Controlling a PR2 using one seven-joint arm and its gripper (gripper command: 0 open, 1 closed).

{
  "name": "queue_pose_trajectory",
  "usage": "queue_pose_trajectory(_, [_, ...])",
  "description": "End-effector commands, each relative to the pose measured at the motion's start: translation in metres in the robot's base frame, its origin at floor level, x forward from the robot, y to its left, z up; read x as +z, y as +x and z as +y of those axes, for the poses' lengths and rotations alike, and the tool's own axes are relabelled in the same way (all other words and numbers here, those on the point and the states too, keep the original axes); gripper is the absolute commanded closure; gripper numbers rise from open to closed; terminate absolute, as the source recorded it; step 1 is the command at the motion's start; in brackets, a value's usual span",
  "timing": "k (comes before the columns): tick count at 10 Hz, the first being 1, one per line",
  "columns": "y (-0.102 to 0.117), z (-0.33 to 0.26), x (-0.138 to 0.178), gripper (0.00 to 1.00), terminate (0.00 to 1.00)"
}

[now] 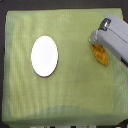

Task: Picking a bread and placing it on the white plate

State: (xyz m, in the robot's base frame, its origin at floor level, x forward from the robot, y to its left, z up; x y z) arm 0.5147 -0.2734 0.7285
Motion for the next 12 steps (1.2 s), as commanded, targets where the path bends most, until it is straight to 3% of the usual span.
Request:
queue_pose_trajectory(1, [0.004,-0.004,0.005,1.0,0.0])
queue_pose_trajectory(12, [0.008,-0.01,0.018,1.0,0.0])
